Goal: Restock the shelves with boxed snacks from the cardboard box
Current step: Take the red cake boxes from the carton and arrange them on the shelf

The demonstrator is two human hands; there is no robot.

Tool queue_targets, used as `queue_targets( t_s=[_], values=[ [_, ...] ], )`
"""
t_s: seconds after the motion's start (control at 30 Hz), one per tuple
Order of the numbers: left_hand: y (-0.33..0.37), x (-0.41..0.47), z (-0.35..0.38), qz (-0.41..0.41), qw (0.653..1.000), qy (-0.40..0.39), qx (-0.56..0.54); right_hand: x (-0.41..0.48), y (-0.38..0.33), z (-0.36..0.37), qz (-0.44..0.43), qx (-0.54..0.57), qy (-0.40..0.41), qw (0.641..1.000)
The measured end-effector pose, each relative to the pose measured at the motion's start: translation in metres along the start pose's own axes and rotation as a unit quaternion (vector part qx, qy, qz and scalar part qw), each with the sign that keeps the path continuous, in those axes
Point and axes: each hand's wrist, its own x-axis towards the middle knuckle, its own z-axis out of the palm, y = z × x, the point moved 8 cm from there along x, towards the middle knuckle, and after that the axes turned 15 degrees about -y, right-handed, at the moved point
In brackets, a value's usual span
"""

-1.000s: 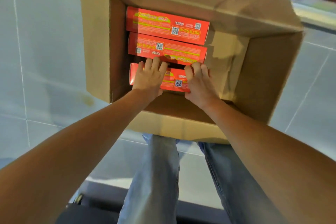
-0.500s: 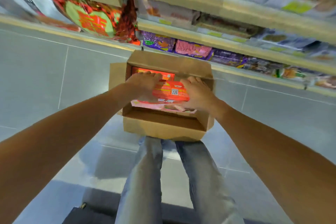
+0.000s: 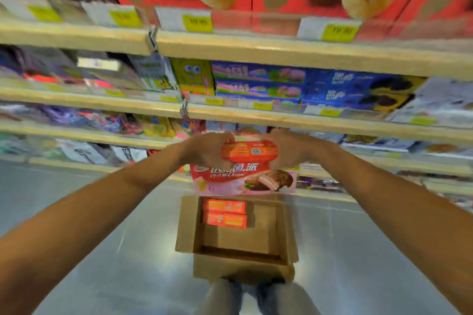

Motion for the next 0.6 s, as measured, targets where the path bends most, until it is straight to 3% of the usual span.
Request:
queue_targets(
  t_s=[0.17, 0.33, 0.6],
  values=[
    [0.042, -0.066, -0.091, 0.021, 1.0, 0.007, 0.013, -0.072, -0.04, -0.08, -0.001, -0.014, 0.026, 1.0],
    [0.088, -0.136, -0.175, 0.041, 0.994, 0.089, 0.05, -0.156, -0.084, -0.158, -0.004, -0.06, 0.111, 0.992],
    [0.145, -0.216, -0.251, 0.09, 0.981, 0.165, 0.05, -0.258, -0.131, -0.232, 0.018, -0.129, 0.206, 0.97]
  ],
)
